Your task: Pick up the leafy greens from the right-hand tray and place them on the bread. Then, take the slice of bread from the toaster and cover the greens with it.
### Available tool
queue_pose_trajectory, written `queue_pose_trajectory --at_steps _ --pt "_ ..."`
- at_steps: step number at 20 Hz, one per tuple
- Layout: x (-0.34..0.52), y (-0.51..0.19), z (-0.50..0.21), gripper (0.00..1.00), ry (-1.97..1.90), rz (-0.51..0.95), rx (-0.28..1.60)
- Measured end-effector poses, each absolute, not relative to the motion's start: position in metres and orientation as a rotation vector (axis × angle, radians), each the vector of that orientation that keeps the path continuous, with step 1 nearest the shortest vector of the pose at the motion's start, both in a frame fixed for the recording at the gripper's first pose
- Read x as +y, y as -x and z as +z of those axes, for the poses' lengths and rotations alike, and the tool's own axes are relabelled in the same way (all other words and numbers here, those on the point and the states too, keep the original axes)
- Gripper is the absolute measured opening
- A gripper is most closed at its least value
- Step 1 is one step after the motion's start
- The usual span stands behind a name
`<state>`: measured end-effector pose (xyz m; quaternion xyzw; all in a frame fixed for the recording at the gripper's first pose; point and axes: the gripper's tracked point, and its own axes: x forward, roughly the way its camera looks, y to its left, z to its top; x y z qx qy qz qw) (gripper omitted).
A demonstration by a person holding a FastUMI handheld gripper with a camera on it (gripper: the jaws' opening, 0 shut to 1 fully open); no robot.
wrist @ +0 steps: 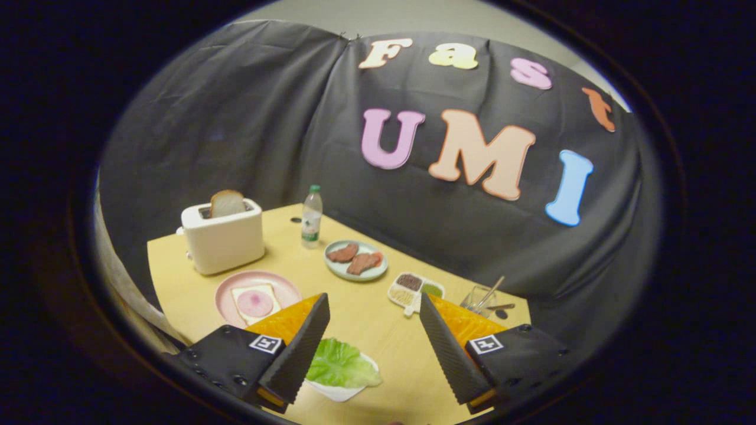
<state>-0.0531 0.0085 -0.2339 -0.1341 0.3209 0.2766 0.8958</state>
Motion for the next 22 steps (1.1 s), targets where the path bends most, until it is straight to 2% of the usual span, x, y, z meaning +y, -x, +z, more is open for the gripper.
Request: queue_pose_trajectory --at_steps 6,22 --pt "0.004 0.088 -0.315 0.99 0.381 0.726 0.847" --pt "0.003 0.137 -0.438 0.99 0.549 0.996 1.189"
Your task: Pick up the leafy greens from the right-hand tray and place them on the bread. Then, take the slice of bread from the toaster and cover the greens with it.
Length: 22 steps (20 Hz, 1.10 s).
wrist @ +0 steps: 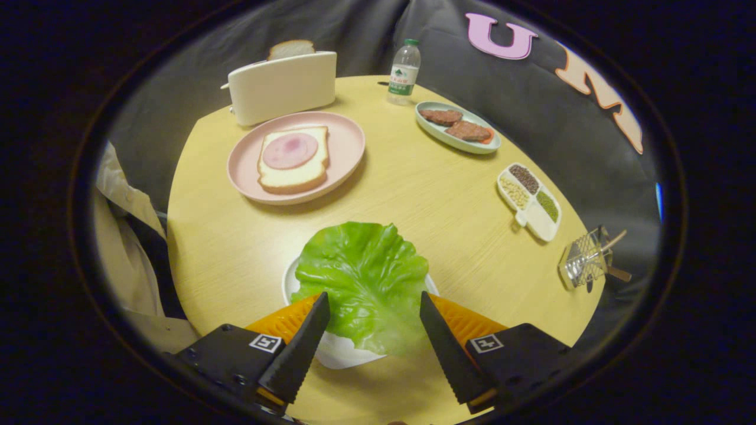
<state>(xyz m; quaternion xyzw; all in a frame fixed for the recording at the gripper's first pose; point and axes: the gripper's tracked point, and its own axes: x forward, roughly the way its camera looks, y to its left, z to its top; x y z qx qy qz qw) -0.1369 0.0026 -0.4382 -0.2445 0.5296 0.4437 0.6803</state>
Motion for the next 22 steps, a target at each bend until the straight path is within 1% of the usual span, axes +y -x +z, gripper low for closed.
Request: queue_pose_trajectory --at_steps 6,9,17,19,20,22 --pt "0.001 0.144 -0.452 0.97 0.522 1.028 1.289" --pt "0.0 0.143 -0.459 0.97 0.483 1.019 1.348" --pt "0.0 0.143 -0.453 0.51 0.496 0.991 1.356" --pt "0.002 0.145 -0.455 0.39 0.508 1.003 1.352" --pt "0.003 0.148 -0.458 0.39 0.504 0.998 1.351" --pt "0.005 0.15 -0.454 0.21 0.522 1.01 1.328"
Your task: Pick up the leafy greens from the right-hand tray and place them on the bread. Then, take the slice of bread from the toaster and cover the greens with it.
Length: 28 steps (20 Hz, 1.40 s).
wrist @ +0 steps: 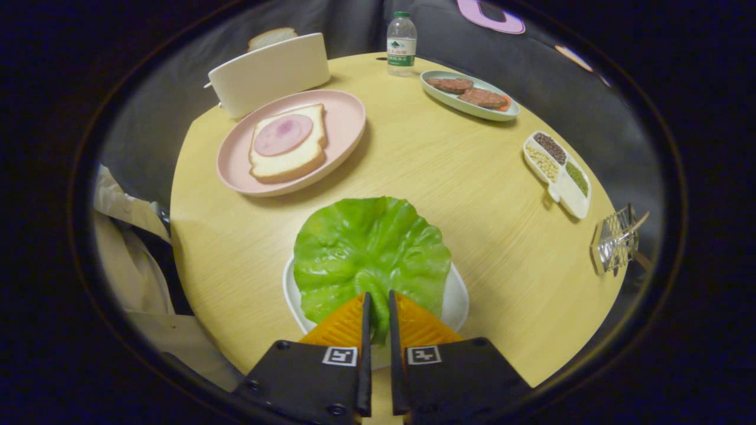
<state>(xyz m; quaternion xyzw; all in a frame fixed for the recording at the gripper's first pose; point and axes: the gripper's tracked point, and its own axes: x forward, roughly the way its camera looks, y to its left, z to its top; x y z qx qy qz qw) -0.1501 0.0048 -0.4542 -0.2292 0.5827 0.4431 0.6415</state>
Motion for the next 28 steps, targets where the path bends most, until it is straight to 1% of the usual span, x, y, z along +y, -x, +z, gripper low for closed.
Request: queue_pose_trajectory --at_steps 1,5,8,19,28 --pt "0.005 0.149 -0.453 0.12 0.532 1.011 1.313" --pt "0.006 0.149 -0.45 0.03 0.562 0.979 1.264" --pt "0.013 0.152 -0.438 0.03 0.55 0.986 1.237" --pt "0.017 0.12 -0.379 0.03 0.517 0.861 1.127" --pt "0.056 0.107 -0.34 0.03 0.501 0.829 1.079"
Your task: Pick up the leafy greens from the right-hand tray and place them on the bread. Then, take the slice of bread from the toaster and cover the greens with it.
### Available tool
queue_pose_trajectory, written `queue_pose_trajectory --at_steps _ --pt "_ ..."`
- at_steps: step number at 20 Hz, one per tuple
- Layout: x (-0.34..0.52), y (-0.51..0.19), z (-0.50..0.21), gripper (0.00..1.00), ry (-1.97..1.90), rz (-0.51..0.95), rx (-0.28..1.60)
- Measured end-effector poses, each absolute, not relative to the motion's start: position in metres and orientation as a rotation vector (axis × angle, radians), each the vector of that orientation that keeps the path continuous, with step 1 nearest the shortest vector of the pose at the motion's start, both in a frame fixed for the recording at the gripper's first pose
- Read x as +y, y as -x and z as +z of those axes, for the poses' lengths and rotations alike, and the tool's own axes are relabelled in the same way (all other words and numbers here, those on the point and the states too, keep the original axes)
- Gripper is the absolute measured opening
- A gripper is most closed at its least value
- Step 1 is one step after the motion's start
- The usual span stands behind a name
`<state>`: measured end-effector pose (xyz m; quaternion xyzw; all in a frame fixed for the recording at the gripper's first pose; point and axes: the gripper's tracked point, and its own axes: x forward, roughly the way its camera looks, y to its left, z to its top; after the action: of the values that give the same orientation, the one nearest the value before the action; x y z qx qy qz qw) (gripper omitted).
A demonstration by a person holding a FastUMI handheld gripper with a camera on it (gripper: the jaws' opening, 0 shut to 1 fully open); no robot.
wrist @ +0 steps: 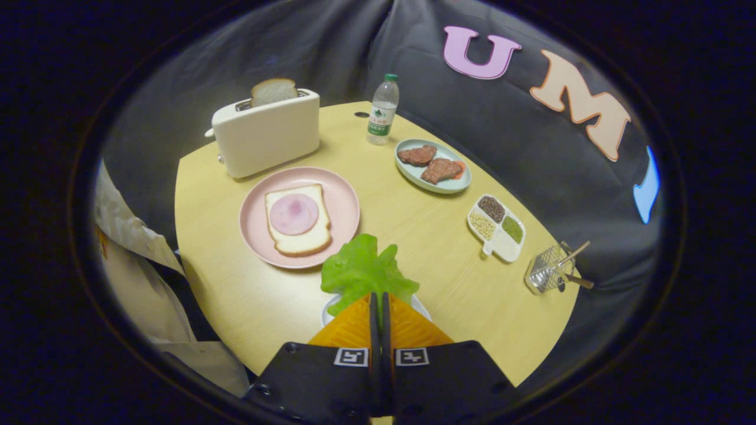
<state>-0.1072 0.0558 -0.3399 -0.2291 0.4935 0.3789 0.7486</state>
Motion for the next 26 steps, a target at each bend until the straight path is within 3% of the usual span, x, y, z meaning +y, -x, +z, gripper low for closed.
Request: queue_pose_trajectory --at_steps 10,26 --pt "0.136 0.105 -0.337 0.03 0.455 0.839 1.056" --pt "0.231 0.133 -0.389 0.03 0.302 0.803 1.144"
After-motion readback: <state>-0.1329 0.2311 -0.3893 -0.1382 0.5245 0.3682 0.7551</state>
